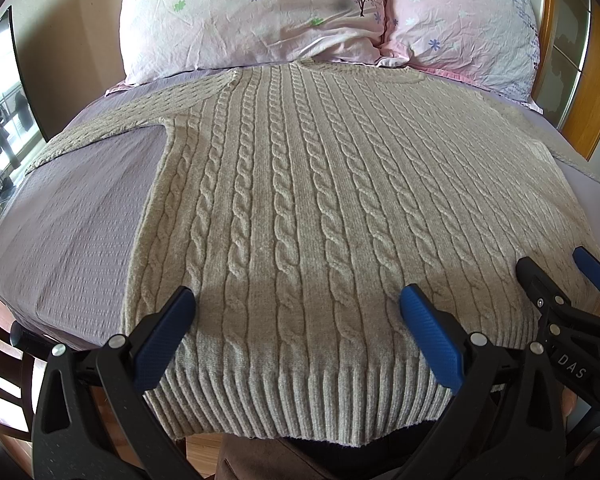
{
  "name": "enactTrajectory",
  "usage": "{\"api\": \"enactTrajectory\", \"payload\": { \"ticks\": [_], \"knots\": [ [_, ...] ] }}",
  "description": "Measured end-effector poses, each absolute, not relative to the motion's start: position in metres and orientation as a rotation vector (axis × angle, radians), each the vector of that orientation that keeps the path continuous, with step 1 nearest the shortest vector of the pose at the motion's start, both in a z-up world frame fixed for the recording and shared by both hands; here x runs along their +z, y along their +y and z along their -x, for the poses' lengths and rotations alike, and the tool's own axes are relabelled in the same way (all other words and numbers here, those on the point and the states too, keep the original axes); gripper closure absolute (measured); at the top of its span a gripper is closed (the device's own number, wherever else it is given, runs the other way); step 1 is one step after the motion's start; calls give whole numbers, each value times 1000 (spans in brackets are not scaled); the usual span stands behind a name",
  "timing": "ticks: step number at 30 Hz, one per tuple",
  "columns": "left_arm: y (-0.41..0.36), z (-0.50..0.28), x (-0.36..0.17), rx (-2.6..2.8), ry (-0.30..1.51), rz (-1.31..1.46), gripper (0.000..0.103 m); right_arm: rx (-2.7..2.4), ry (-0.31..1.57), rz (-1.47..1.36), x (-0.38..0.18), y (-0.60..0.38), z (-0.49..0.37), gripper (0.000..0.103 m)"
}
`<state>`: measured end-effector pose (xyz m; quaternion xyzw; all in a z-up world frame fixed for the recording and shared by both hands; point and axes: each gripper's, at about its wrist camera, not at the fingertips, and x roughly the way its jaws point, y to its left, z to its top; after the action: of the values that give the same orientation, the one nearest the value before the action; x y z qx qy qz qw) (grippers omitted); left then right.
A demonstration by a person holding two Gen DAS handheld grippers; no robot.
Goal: Fold small clothes
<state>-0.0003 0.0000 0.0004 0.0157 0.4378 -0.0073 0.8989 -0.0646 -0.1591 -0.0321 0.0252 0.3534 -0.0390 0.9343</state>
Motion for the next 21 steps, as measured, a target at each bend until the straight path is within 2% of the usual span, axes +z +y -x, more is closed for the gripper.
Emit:
{"api": "enactTrajectory", "payload": {
  "ticks": [21],
  "knots": [
    [0, 0, 1, -15, 903, -33, 2, -81, 725, -51, -31, -158, 65, 1]
  ]
}}
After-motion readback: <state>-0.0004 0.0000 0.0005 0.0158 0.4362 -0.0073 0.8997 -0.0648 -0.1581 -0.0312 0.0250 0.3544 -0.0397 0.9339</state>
